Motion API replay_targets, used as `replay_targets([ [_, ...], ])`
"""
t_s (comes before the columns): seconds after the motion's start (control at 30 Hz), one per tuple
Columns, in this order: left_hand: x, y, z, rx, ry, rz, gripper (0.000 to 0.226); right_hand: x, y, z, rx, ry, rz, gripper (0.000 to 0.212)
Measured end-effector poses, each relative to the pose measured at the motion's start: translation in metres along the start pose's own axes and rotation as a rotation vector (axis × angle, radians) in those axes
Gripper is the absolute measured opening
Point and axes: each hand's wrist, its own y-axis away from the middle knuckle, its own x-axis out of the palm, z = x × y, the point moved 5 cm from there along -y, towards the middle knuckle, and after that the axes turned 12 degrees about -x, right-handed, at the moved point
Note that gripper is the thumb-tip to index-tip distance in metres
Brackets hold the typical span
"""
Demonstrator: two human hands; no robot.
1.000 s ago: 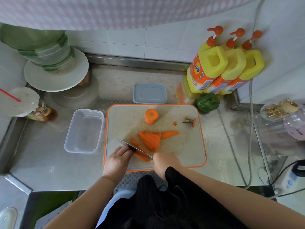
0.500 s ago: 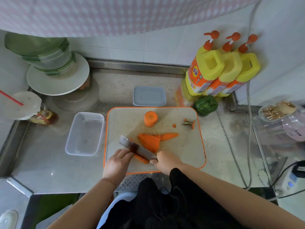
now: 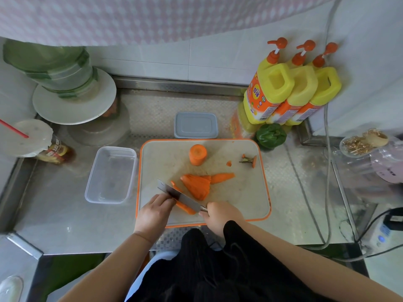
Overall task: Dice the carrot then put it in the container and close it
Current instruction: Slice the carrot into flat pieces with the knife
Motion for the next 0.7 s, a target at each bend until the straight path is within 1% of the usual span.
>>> replay_targets([
  [0.33, 0.002, 0.001, 0.001, 0.038, 0.018, -0.025, 0.039, -0.008, -0.002, 0.007, -0.008, 0.052, 0.046, 0.034],
  [0.43, 0.007, 0.002, 0.005, 0.053, 0.007, -0.04, 0.025, -0.009, -0.001, 0.011, -0.002, 0.081, 0.051, 0.034],
  [0.6, 0.008, 0.003, 0.004, 0.054, 0.003, -0.046, 0.032, -0.008, -0.001, 0.014, 0.015, 0.099, 0.058, 0.033],
  [0.7, 0.009, 0.003, 0.005, 0.043, 0.009, -0.058, 0.024, -0.006, -0.002, 0.014, 0.024, 0.103, 0.062, 0.033],
])
